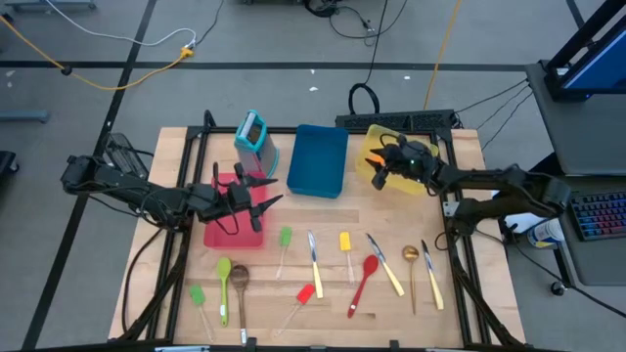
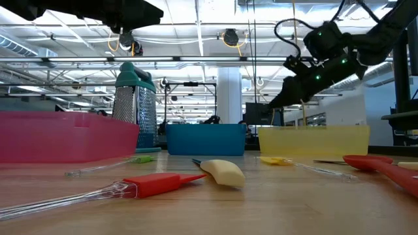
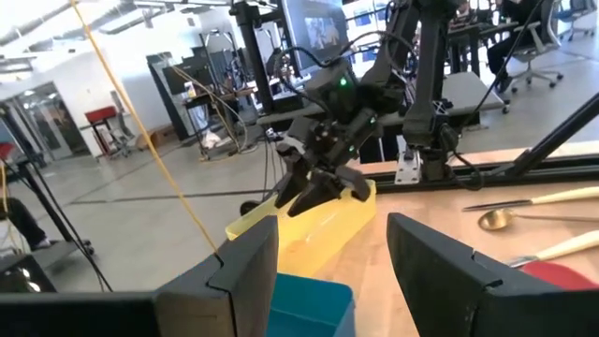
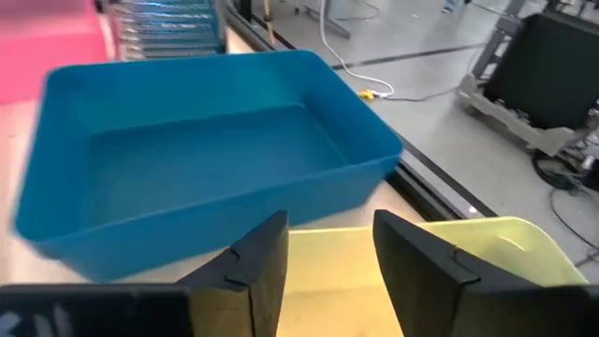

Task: Pick & Place Kitchen Items
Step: Put the yellow spatula into the yellow bin

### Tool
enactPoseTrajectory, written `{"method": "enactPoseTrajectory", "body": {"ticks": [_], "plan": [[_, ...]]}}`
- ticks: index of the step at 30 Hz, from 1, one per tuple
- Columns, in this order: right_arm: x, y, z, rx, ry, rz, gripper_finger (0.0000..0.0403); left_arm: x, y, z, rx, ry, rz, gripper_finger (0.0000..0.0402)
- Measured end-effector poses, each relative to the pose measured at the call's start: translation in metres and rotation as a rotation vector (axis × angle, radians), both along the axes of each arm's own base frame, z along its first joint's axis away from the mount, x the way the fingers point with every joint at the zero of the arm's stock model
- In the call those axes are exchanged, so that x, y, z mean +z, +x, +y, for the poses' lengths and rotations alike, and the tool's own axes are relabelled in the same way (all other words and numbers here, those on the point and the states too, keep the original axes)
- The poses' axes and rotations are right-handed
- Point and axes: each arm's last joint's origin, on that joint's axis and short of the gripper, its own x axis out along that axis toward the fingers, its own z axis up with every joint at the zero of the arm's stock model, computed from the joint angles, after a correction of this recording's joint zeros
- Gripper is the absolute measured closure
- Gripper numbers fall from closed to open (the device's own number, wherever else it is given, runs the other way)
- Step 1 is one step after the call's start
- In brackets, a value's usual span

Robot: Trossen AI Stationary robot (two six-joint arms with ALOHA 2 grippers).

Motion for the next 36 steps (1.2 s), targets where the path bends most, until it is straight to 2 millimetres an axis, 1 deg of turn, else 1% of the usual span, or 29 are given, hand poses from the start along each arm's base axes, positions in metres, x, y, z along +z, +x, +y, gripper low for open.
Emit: {"method": "enactPoseTrajectory", "body": {"ticks": [9,13,16,21,26,28,31,33,36], "plan": [[0.003,0.009,0.019,0.075,0.035,-0.038,0.0197,0.000,0.000,0.000,0.002,0.060,0.020,0.0195],[0.004,0.016,0.034,0.141,0.048,-0.054,0.0181,0.000,0.000,0.000,0.002,0.061,0.020,0.0195],[0.006,0.022,0.048,0.180,0.119,-0.104,0.0179,0.000,0.000,0.000,0.002,0.061,0.020,0.0195],[0.005,0.030,0.080,0.277,0.246,-0.140,0.0186,0.000,0.000,0.000,0.002,0.058,0.019,0.0195],[-0.002,0.037,0.123,0.407,0.358,-0.116,0.0187,0.000,0.000,0.000,0.002,0.055,0.018,0.0195],[-0.006,0.040,0.137,0.414,0.348,-0.119,0.0188,0.001,0.000,0.000,0.002,0.054,0.012,0.0195],[-0.007,0.047,0.146,0.409,0.299,-0.128,0.0187,0.003,0.000,0.000,0.003,0.049,-0.011,0.0195],[-0.005,0.053,0.147,0.391,0.312,-0.144,0.0188,0.004,0.000,0.000,0.003,0.046,-0.026,0.0195],[-0.009,0.061,0.150,0.397,0.347,-0.119,0.0188,0.005,0.000,0.000,0.003,0.045,-0.030,0.0195]]}}
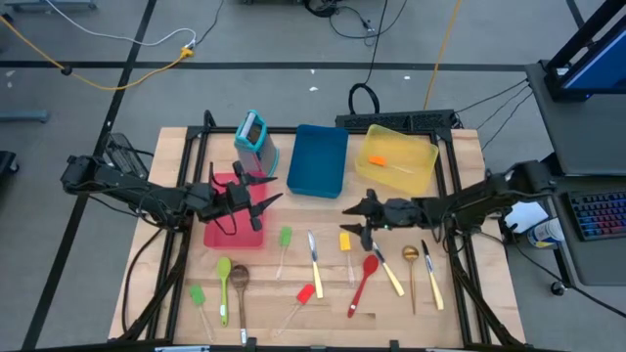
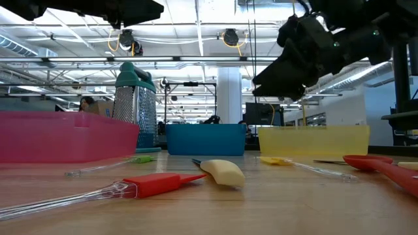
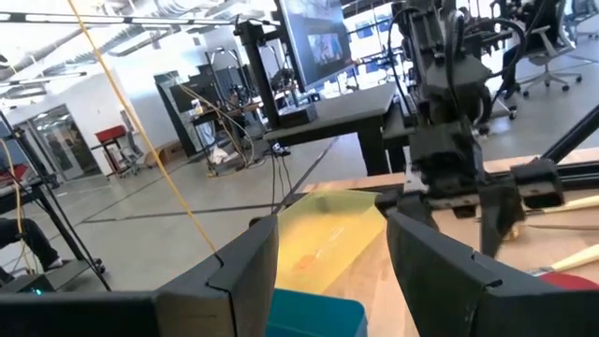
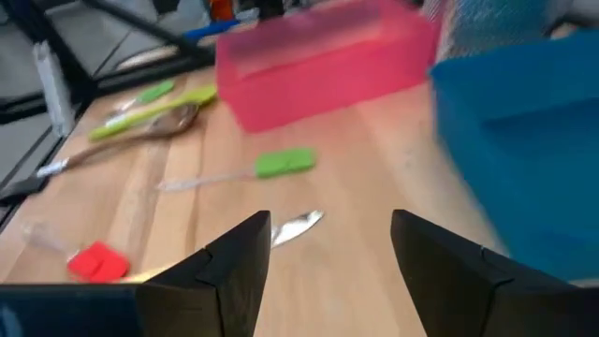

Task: Pick & Place Kitchen Items
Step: Put the yellow spatula into the yellow bin

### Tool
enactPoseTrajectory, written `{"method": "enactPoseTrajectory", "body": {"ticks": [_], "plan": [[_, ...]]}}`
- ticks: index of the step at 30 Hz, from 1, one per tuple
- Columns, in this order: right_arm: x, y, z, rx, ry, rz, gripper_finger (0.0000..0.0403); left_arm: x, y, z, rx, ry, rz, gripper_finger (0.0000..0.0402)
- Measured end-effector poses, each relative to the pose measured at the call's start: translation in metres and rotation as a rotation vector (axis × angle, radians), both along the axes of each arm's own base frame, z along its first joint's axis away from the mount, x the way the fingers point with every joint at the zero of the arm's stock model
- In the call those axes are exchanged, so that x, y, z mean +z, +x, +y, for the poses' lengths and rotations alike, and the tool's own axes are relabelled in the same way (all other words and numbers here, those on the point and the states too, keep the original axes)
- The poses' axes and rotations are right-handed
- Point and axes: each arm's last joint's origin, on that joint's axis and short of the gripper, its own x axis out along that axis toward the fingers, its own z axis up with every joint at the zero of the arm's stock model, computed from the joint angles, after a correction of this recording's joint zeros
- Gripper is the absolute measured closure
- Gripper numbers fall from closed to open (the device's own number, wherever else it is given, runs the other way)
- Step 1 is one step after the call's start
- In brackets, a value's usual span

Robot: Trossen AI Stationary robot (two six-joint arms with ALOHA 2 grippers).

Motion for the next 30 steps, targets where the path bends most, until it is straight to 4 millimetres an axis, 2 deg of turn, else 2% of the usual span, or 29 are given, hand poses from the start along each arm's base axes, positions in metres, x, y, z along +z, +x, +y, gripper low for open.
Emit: {"method": "enactPoseTrajectory", "body": {"ticks": [5,9,13,17,30], "plan": [[-0.001,0.011,0.011,0.027,0.025,0.040,0.0188,-0.001,0.000,0.000,-0.001,0.002,0.007,0.0195],[0.010,0.025,0.032,0.055,0.004,0.107,0.0188,-0.001,0.000,-0.001,-0.024,-0.006,0.008,0.0195],[0.023,0.037,0.048,-0.033,-0.006,0.250,0.0188,-0.003,0.001,-0.002,-0.071,-0.016,0.026,0.0195],[0.025,0.042,0.057,-0.148,0.026,0.386,0.0188,-0.005,0.001,-0.004,-0.133,-0.033,0.036,0.0195],[-0.024,0.049,0.042,-0.410,0.183,0.598,0.0188,-0.010,0.002,-0.006,-0.208,-0.021,0.090,0.0195]]}}
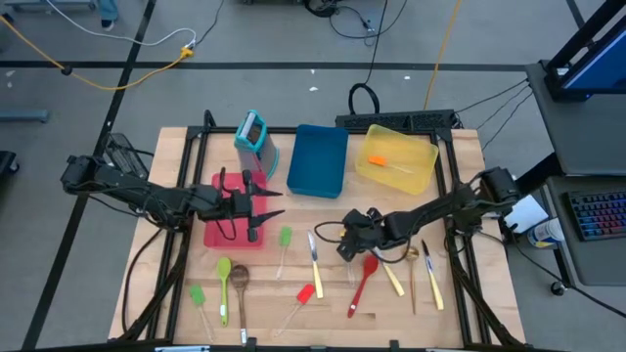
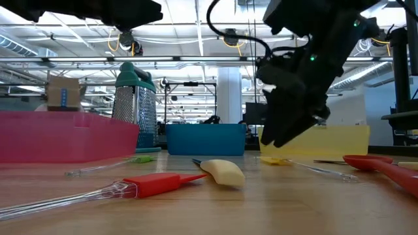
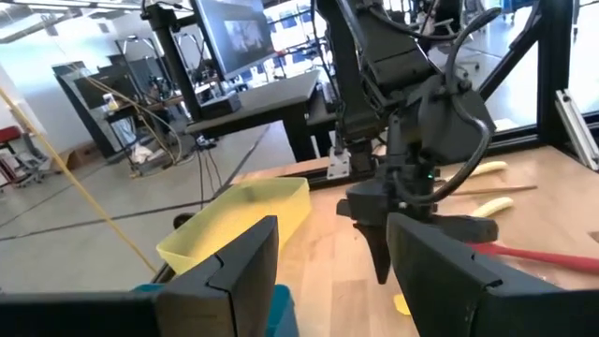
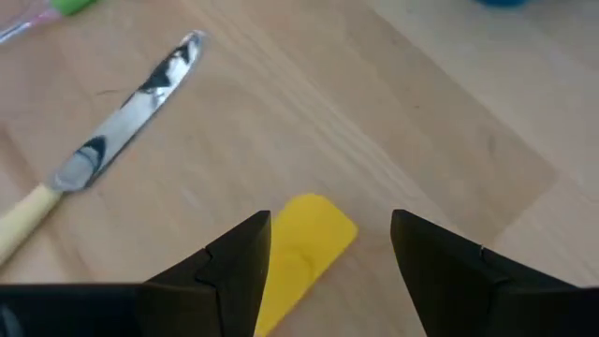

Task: Pick & Place Kitchen Items
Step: Put the yellow spatula into the yellow bin

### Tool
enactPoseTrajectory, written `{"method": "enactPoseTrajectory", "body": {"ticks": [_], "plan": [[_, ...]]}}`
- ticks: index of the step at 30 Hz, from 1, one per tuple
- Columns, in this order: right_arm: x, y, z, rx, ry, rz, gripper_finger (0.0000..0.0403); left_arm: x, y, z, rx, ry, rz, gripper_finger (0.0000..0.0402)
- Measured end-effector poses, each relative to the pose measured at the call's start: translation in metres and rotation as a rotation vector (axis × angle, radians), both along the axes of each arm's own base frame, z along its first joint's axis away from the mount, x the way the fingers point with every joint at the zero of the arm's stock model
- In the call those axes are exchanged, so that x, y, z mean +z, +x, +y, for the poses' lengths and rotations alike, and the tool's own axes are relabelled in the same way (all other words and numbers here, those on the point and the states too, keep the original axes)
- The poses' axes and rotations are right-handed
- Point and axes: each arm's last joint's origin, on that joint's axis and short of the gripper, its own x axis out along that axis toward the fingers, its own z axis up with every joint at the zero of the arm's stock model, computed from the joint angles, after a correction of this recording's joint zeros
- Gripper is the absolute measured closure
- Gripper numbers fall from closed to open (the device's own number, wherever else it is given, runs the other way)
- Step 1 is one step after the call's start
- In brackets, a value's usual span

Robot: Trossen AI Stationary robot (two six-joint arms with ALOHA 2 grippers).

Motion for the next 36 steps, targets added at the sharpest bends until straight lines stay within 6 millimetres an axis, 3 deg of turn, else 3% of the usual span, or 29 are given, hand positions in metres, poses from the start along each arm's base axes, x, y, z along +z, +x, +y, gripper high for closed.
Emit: {"method": "enactPoseTrajectory", "body": {"ticks": [16,32,36], "plan": [[-0.032,0.010,0.007,-0.081,0.040,0.008,0.0195,-0.004,0.000,0.000,-0.001,0.027,0.039,0.0195],[-0.042,-0.006,0.014,-0.038,0.045,0.133,0.0389,-0.003,0.000,0.000,-0.003,0.068,0.043,0.0195],[-0.042,-0.007,0.016,-0.013,0.038,0.140,0.0396,-0.003,0.000,0.000,-0.003,0.068,0.042,0.0195]]}}
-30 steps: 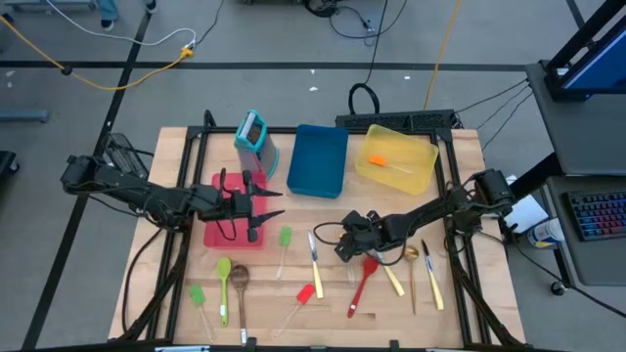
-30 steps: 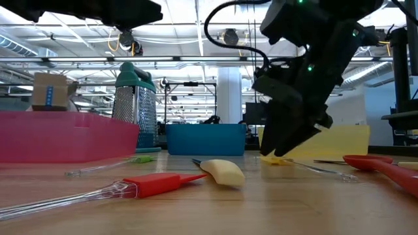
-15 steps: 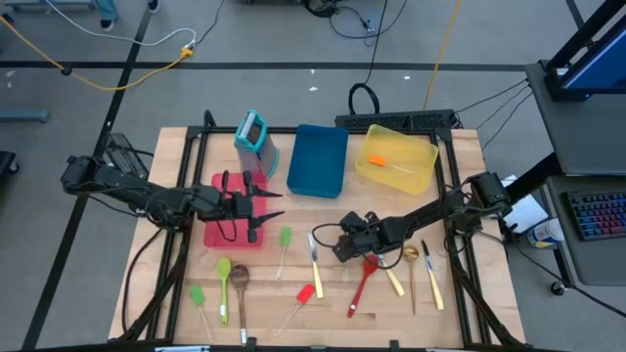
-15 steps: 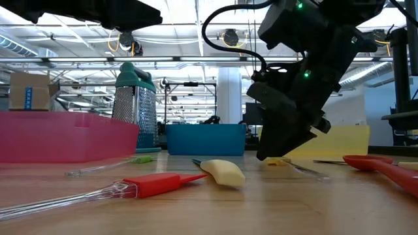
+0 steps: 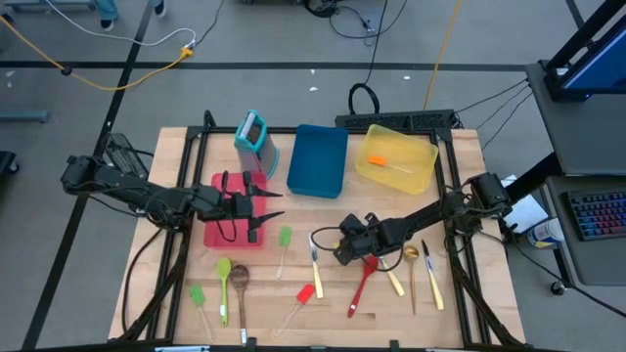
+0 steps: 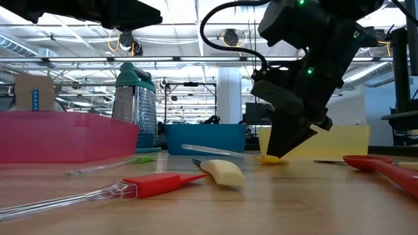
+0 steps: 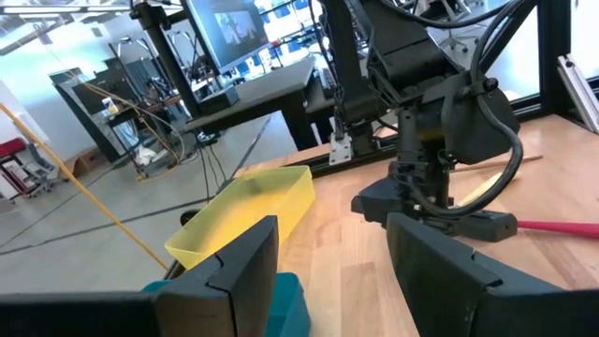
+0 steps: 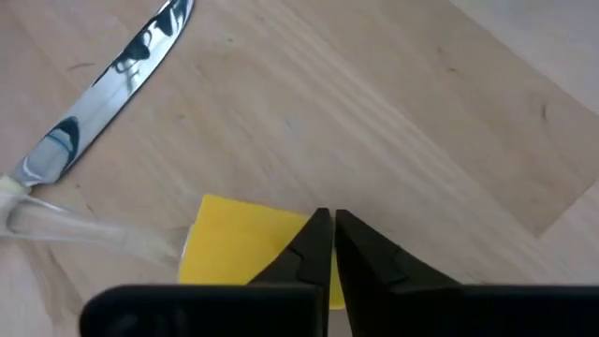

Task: Pick & Place Kitchen Items
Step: Put the yellow spatula into the yellow bin

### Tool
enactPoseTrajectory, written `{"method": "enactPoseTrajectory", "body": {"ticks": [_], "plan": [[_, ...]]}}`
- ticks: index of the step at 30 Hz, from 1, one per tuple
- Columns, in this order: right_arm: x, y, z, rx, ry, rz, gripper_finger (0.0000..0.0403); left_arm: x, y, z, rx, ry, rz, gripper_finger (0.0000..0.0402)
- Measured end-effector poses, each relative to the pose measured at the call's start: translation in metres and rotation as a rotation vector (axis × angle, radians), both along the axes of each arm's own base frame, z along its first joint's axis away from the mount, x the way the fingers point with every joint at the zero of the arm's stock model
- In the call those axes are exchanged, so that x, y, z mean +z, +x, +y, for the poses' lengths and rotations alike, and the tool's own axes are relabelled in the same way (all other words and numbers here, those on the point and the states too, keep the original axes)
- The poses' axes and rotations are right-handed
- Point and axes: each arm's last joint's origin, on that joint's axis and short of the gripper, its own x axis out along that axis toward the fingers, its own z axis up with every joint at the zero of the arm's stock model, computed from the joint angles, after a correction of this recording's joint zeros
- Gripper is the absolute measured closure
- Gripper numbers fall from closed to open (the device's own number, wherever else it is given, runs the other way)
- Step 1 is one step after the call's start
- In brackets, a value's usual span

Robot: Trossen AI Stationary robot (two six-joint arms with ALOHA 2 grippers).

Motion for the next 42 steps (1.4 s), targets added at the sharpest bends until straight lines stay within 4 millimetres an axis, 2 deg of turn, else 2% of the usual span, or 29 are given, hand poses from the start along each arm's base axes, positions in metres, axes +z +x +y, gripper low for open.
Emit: {"method": "enactPoseTrajectory", "body": {"ticks": [6,14,22,29,42], "plan": [[0.016,0.002,0.002,0.072,0.007,-0.067,0.0400,0.000,0.000,0.000,0.000,0.002,-0.001,0.0195],[0.046,-0.007,0.016,0.174,-0.025,-0.155,0.0402,0.000,0.000,0.000,-0.001,0.017,0.002,0.0195],[0.047,-0.010,0.018,0.170,-0.088,-0.160,0.0402,0.000,0.000,0.000,-0.001,0.017,0.000,0.0195],[0.062,-0.013,0.005,0.102,-0.230,-0.188,0.0403,0.001,0.000,0.000,-0.001,0.017,-0.004,0.0195],[0.110,-0.053,-0.032,-0.004,-0.409,-0.110,0.0403,0.000,0.000,0.000,0.001,-0.015,0.001,0.0195]]}}
